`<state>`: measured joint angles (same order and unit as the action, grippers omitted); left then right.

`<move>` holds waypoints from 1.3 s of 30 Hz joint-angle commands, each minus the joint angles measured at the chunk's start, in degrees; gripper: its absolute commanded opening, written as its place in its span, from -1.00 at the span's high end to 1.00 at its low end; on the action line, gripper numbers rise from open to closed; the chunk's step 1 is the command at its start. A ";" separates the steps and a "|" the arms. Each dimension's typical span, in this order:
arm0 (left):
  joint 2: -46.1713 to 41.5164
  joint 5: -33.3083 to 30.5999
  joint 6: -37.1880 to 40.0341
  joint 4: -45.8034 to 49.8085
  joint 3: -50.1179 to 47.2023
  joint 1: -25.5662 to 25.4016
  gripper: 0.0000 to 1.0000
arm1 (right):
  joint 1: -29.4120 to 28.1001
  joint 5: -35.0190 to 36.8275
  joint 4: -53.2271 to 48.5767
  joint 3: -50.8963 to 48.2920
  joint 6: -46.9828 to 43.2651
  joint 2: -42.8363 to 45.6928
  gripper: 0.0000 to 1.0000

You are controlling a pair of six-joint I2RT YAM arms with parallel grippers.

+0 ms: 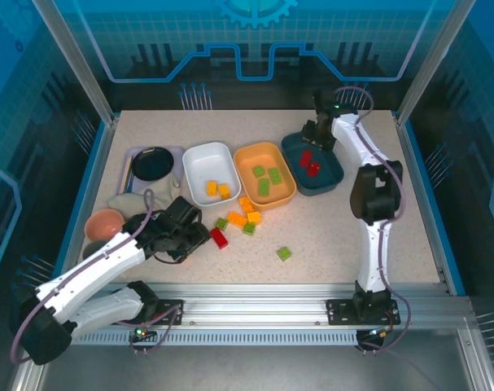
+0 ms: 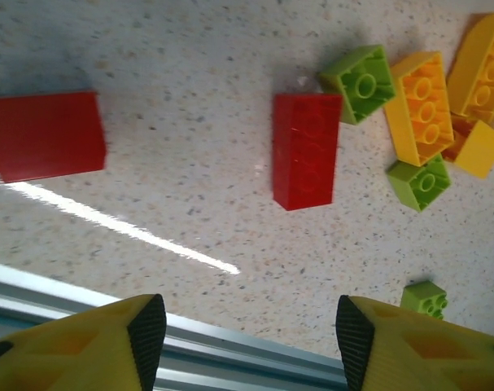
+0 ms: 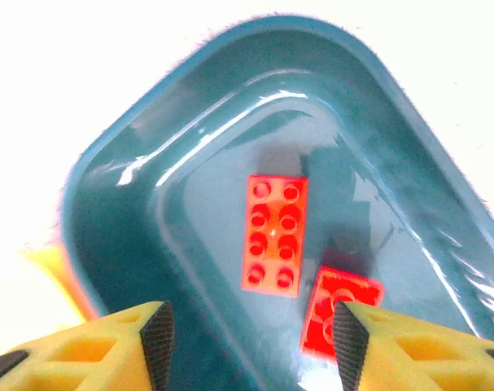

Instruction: Sort the legos into containers by color

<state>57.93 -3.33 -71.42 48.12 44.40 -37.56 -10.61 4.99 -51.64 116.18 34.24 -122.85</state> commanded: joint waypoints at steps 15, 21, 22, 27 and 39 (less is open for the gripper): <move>45.05 5.27 22.49 -10.68 29.89 -20.67 -0.42 | -20.44 6.30 -2.42 -50.10 0.53 66.12 -0.13; 57.19 6.35 18.94 -2.70 42.50 -22.06 -0.46 | -20.85 6.96 -7.65 -52.46 -2.16 82.36 -0.23; 58.73 6.45 18.23 -1.68 43.92 -22.03 -0.47 | -20.83 7.06 -8.83 -52.38 -2.38 83.28 -0.24; 63.31 5.56 16.77 3.50 48.84 -22.31 -0.43 | -20.85 6.05 -11.47 -51.84 -1.27 85.94 -0.24; 69.84 3.00 17.36 9.80 55.18 -23.43 -0.19 | -20.85 5.22 -11.29 -53.32 -0.66 87.16 -0.23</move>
<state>126.19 1.10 -53.93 54.43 97.78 -60.69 -30.87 10.59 -62.57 63.61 33.19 -35.88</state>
